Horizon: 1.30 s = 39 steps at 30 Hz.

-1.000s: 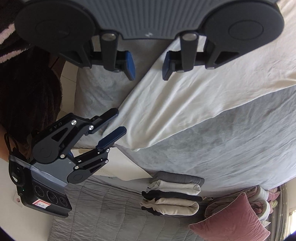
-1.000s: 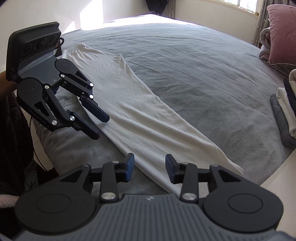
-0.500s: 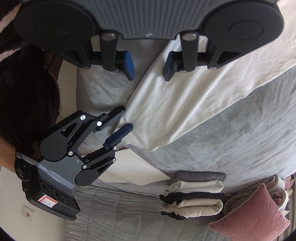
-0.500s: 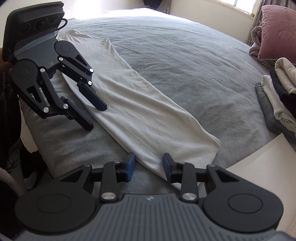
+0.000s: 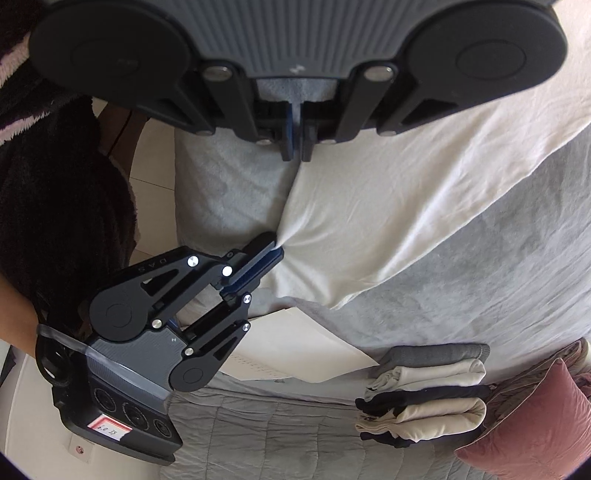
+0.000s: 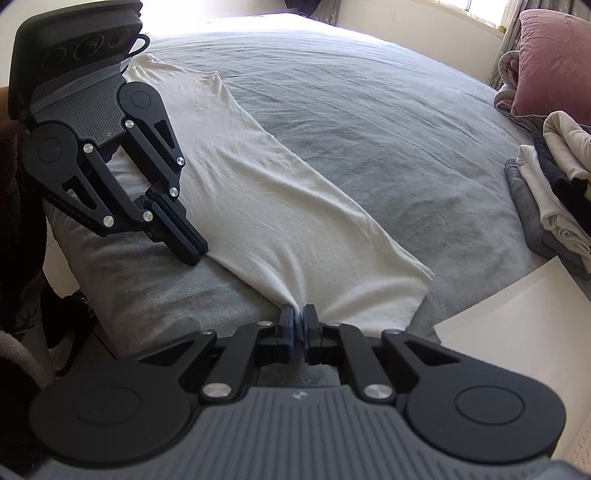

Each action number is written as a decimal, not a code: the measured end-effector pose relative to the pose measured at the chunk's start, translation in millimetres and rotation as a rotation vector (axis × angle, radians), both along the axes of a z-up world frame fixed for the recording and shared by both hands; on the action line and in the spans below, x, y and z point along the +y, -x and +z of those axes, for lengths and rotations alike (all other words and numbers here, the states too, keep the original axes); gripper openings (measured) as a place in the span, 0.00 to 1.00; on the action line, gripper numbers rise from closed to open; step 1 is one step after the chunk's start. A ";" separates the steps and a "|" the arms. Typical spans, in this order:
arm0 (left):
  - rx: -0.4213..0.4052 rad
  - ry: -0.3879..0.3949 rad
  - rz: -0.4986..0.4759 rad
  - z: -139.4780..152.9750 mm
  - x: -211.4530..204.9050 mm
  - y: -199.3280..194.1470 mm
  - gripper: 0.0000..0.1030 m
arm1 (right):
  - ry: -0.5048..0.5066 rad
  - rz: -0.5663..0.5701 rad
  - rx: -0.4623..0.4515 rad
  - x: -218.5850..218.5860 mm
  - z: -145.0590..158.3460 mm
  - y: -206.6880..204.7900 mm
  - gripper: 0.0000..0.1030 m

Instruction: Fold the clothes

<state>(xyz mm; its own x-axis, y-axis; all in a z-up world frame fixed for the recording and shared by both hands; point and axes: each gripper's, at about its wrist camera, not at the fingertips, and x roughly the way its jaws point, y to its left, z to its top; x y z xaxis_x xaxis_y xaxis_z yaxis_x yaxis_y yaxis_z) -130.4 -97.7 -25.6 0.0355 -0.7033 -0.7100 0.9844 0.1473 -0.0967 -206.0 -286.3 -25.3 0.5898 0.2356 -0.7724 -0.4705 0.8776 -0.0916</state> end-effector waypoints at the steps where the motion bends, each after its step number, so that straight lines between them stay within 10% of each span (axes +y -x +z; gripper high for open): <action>1: 0.017 0.006 -0.001 3.4 0.5 -1.8 0.09 | -0.024 -0.014 -0.003 -2.9 3.9 -0.8 0.17; 5: 0.045 0.084 0.022 14.3 7.0 -8.8 0.24 | -0.169 -0.138 -0.072 -28.4 21.3 -5.5 0.50; 9: 0.043 0.087 0.066 5.1 -0.2 -14.1 0.24 | -0.230 -0.221 -0.140 -33.2 27.7 -23.5 0.49; 23: -0.011 0.135 0.078 -16.8 3.5 -3.0 0.26 | -0.249 -0.058 0.059 26.1 0.9 -137.1 0.45; 27: -0.020 0.143 0.079 -19.1 3.6 -3.0 0.26 | -0.282 -0.065 0.091 28.2 -8.9 -139.0 0.03; 39: -0.002 0.133 0.077 -7.0 13.2 -2.1 0.28 | -0.340 -0.115 0.048 22.4 1.5 -145.5 0.13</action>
